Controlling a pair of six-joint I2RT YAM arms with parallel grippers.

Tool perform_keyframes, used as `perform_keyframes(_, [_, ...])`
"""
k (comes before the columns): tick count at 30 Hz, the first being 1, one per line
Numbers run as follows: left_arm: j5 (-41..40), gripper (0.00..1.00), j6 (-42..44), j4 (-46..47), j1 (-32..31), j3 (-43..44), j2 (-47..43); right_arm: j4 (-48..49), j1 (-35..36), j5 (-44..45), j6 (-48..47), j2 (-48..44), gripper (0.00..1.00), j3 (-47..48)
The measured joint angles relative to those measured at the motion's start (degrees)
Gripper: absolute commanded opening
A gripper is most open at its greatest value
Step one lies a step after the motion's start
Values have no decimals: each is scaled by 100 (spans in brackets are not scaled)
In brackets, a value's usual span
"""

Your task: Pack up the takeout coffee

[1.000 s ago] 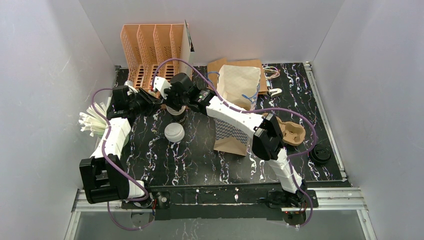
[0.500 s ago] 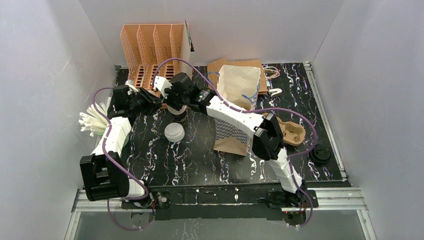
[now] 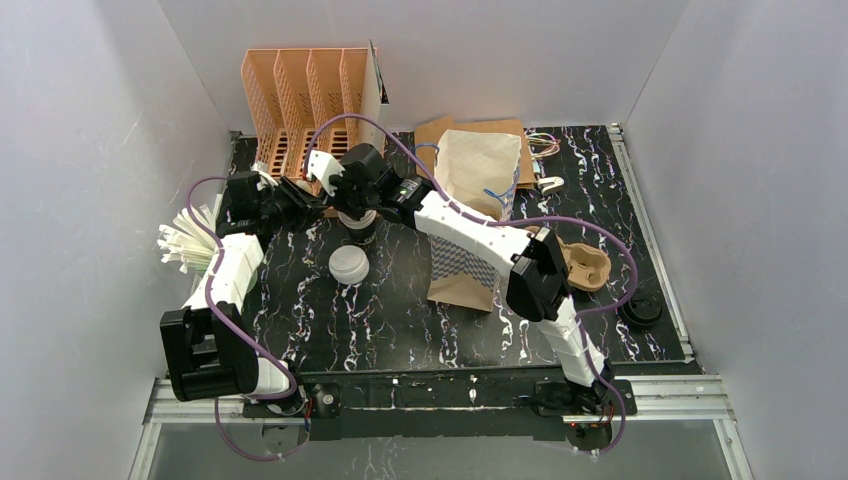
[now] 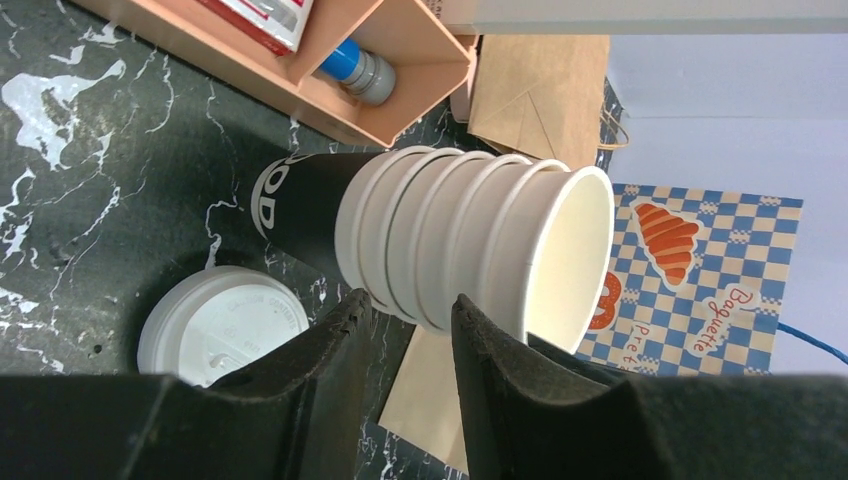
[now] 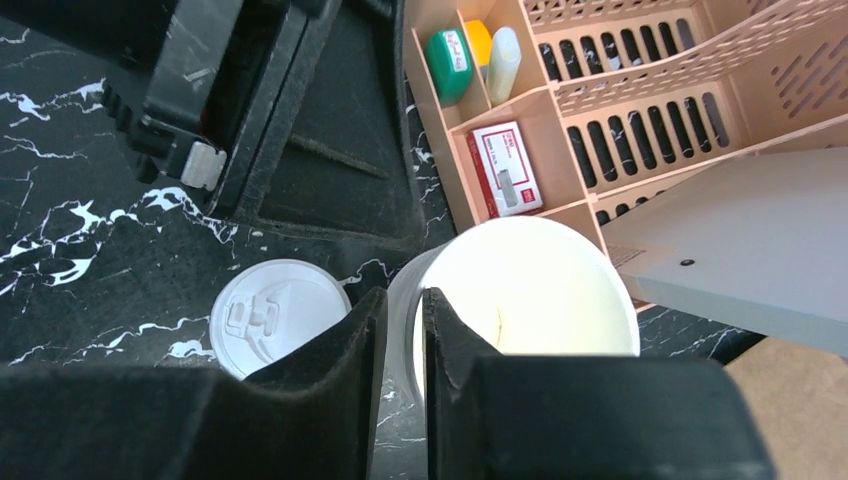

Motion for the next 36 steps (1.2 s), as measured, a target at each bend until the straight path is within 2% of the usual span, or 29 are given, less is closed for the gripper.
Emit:
perform_keyframes(7, [-66,33,-7,-131,-28,0,15,63,0,46,-11,-195,31,0])
perform_keyframes(11, [-63,36,-24,-175,-48,2,15,68,0,114,-11,-219,44,0])
perform_keyframes(19, [-68,38,-46,-212,-70,4,-9,52,0,229,-26,-219,41,-9])
perform_keyframes(28, [-59,39,-74,-216,-70,26,-9,48,-2,367,-28,-219,45,-9])
perform_keyframes(36, [-15,39,-109,-216,-70,50,-11,31,-28,385,-31,-219,45,-9])
